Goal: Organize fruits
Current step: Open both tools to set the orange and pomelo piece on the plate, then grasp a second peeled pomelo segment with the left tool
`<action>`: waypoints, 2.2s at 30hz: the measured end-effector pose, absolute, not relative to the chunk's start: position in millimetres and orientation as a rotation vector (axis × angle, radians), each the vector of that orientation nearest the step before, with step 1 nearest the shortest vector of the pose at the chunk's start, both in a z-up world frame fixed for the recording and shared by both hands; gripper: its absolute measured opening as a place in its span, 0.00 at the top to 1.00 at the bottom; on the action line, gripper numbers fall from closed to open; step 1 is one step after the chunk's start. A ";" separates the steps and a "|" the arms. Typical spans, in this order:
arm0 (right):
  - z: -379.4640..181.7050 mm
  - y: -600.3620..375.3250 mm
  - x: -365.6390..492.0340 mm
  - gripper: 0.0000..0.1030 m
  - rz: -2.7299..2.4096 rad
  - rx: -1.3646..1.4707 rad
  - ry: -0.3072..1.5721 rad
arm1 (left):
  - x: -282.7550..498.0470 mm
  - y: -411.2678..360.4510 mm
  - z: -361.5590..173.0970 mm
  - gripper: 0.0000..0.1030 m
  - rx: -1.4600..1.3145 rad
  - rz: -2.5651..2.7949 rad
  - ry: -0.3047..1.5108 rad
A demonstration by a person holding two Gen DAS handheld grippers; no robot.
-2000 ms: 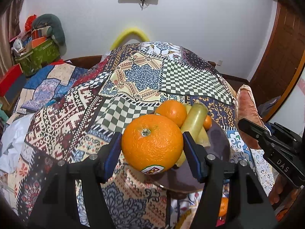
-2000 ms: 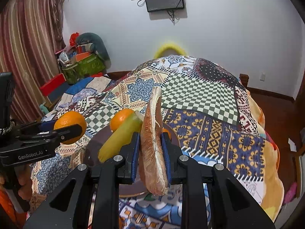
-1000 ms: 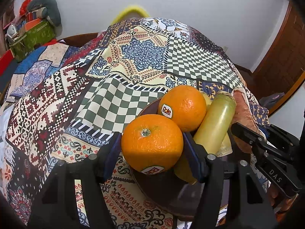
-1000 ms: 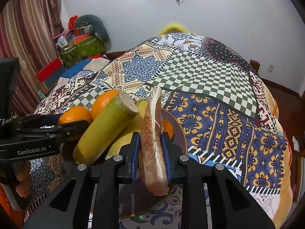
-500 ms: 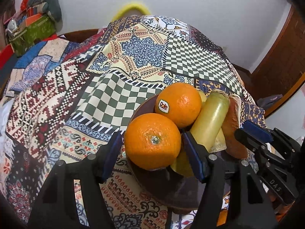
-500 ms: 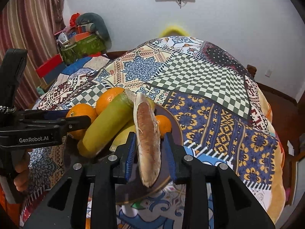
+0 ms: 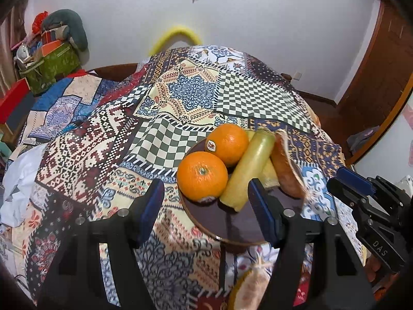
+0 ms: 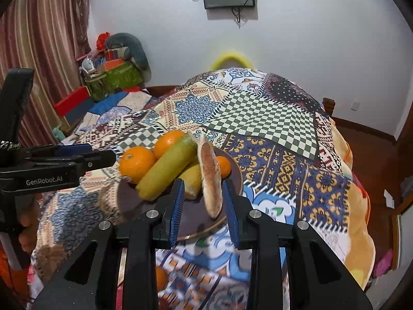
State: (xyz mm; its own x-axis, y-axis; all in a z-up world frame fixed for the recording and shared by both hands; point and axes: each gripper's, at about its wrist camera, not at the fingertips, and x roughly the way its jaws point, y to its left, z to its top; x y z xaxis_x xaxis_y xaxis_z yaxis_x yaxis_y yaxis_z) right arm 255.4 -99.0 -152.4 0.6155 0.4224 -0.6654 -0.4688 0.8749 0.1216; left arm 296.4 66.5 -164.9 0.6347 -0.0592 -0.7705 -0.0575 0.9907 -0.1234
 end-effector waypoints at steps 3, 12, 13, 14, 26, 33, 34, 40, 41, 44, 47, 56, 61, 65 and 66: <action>-148.4 -101.8 243.3 0.73 0.513 -0.066 0.745 | 282.5 62.5 -156.4 0.35 -0.129 -0.001 0.872; -139.4 -111.4 206.0 0.73 0.526 -0.054 0.735 | 236.7 48.5 -146.5 0.32 -0.104 -0.006 0.872; -138.9 -112.5 202.1 0.73 0.526 -0.054 0.734 | 233.1 47.2 -147.4 0.32 -0.102 -0.006 0.876; -138.7 -113.4 198.3 0.73 0.528 -0.053 0.734 | 229.4 45.8 -148.2 0.32 -0.101 -0.007 0.879; -152.3 -121.9 167.5 0.70 0.532 -0.062 0.772 | 196.5 24.6 -183.9 0.31 -0.095 -0.032 0.982; -169.0 -123.3 161.2 0.69 0.525 -0.071 0.815 | 193.4 13.9 -217.4 0.31 -0.112 -0.050 1.078; -171.2 -124.0 161.3 0.69 0.526 -0.067 0.821 | 193.9 13.3 -220.8 0.31 -0.124 -0.052 1.087; -179.8 -129.2 162.7 0.69 0.522 -0.043 0.848 | 199.7 2.5 -240.1 0.31 -0.106 -0.058 1.134; -180.6 -129.6 162.7 0.69 0.521 -0.041 0.850 | 199.6 -0.2 -241.3 0.31 -0.085 -0.051 1.127; -182.7 -131.0 163.8 0.69 0.519 -0.036 0.855 | 200.2 -5.2 -243.2 0.31 -0.055 -0.047 1.113; -184.9 -131.2 165.0 0.69 0.520 -0.030 0.860 | 201.5 -5.8 -244.9 0.32 -0.065 -0.058 1.106; -188.0 -126.0 170.6 0.69 0.533 -0.034 0.869 | 208.2 1.1 -245.9 0.51 -0.084 -0.083 1.083; -191.0 -119.5 173.8 0.69 0.545 -0.044 0.881 | 205.4 7.4 -242.5 0.52 -0.083 -0.085 1.068; -194.8 -111.4 177.5 0.69 0.561 -0.058 0.894 | 202.3 21.3 -234.7 0.52 -0.101 -0.061 1.041; -196.4 -108.6 178.9 0.69 0.566 -0.060 0.899 | 201.4 25.1 -232.1 0.52 -0.106 -0.055 1.034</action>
